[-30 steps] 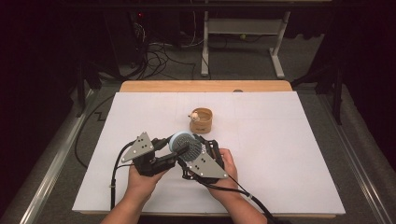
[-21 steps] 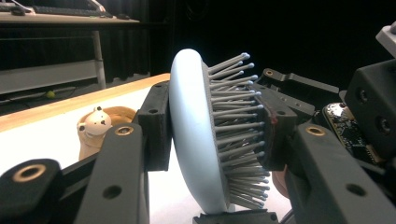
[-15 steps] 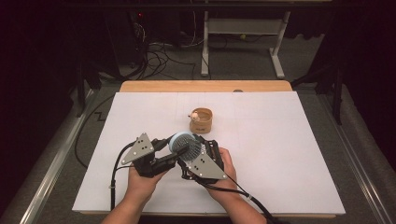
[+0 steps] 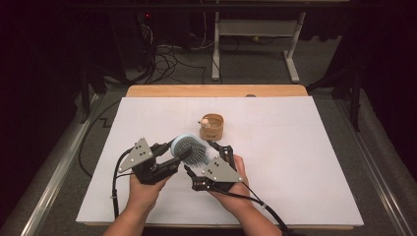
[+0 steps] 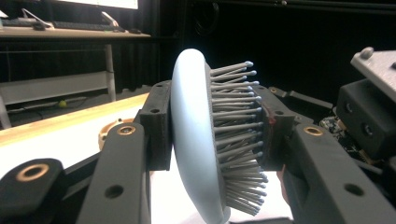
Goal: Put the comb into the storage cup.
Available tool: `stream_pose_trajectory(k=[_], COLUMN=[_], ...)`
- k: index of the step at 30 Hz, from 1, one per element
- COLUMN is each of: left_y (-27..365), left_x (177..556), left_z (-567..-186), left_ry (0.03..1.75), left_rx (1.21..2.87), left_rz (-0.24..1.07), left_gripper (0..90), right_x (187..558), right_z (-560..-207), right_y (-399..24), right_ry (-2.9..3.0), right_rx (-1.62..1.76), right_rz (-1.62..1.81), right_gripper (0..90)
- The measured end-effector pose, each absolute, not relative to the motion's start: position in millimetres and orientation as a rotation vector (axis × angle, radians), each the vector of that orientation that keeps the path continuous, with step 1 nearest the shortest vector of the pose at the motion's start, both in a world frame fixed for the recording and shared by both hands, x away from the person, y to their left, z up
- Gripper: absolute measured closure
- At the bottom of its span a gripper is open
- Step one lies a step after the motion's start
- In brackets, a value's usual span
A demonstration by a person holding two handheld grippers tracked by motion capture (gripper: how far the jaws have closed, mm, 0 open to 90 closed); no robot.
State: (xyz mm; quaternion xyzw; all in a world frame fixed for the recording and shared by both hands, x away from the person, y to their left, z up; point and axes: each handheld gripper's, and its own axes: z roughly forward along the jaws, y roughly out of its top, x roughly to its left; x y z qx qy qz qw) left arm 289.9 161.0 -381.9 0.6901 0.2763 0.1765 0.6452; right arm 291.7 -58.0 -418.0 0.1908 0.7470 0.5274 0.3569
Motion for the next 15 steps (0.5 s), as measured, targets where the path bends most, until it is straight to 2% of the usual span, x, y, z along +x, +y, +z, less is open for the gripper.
stream_pose_trajectory(k=[3, 15], left_y=[163.7, 172.6], left_x=[290.0, 291.1], left_z=[-380.8, -379.6], left_ry=[0.632, 0.641], left_rx=[1.563, 1.553], left_rz=[0.417, 0.449], left_gripper=[56.9, 57.0], right_x=[293.7, 292.9], right_z=[-418.2, -416.6], right_y=[-58.2, -63.3], right_ry=[1.953, 1.988], right_rx=[0.506, 0.533], right_rz=[1.370, 1.404], right_gripper=[0.7, 0.4])
